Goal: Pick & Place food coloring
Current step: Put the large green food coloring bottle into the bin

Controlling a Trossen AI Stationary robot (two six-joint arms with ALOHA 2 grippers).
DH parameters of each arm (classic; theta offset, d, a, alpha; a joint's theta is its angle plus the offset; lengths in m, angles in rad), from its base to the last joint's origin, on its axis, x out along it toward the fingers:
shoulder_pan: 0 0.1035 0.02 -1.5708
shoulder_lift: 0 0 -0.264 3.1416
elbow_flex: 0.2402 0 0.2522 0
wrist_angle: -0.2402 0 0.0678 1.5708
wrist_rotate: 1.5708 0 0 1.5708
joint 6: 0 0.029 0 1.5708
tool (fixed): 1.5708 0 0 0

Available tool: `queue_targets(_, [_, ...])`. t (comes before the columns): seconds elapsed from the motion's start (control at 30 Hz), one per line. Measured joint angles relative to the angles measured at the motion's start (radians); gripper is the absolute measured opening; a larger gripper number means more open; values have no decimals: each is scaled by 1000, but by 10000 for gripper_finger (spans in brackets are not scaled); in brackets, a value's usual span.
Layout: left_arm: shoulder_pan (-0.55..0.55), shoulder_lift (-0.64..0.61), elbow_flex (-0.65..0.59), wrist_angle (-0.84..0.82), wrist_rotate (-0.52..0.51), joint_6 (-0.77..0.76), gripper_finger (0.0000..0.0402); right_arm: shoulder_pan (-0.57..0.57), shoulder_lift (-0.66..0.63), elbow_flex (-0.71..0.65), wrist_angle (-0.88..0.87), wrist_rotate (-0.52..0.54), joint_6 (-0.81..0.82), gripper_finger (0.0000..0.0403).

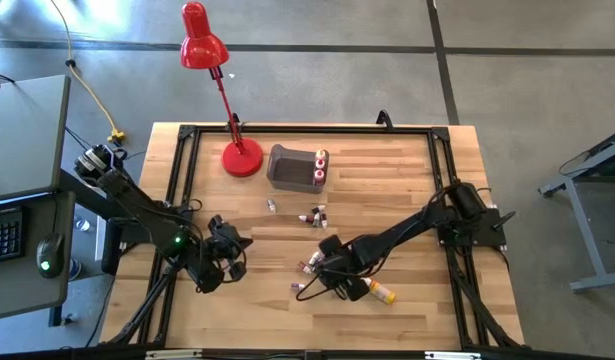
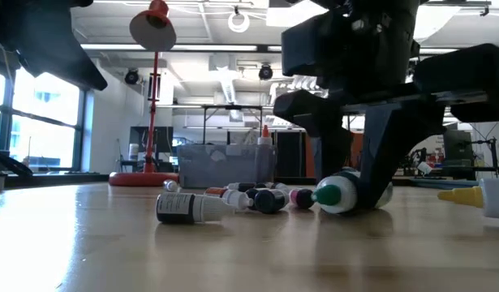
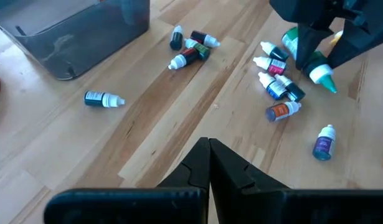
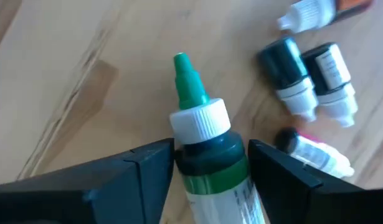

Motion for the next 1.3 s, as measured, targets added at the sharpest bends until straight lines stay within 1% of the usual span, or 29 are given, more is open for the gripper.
queue_targets(0.13, [0, 0, 0, 0, 0, 17, 0, -10, 0, 0, 21, -3, -8, 147])
queue_targets(0.2, [0, 0, 0, 1, 0, 17, 0, -20, 0, 0, 32, -9, -3, 138])
queue_targets(0.27, [0, 0, 0, 1, 4, 17, 0, -29, 0, 0, 31, -17, -2, 137])
queue_targets(0.43, [0, 0, 0, 1, 22, 17, 0, -35, -8, 0, 41, -38, 15, 150])
queue_targets(0.53, [0, 1, 0, 2, 22, 17, 0, -35, -35, 1, 89, -43, 35, 145])
queue_targets(0.67, [0, 1, 0, 5, 15, 17, 0, -39, -92, 2, 158, -31, 42, 134])
queue_targets(0.8, [0, 1, 0, 9, 16, 17, 0, -60, -163, 2, 233, 14, 31, 143])
queue_targets(0.9, [0, 1, 1, 10, 19, 17, 0, -77, -218, -6, 323, 11, 5, 146])
queue_targets(1.0, [0, 1, 1, 10, 23, 26, 0, -97, -283, -64, 490, -36, -33, 138])
queue_targets(1.1, [4, 1, 1, 6, 23, 76, 0, -127, -341, -185, 710, -85, -24, 134])
queue_targets(1.2, [27, 1, 1, 4, 29, 152, 0, -158, -376, -367, 1018, -102, 16, 141])
queue_targets(1.3, [57, 1, 1, 13, 31, 227, 7, -178, -374, -553, 1397, -70, 75, 150])
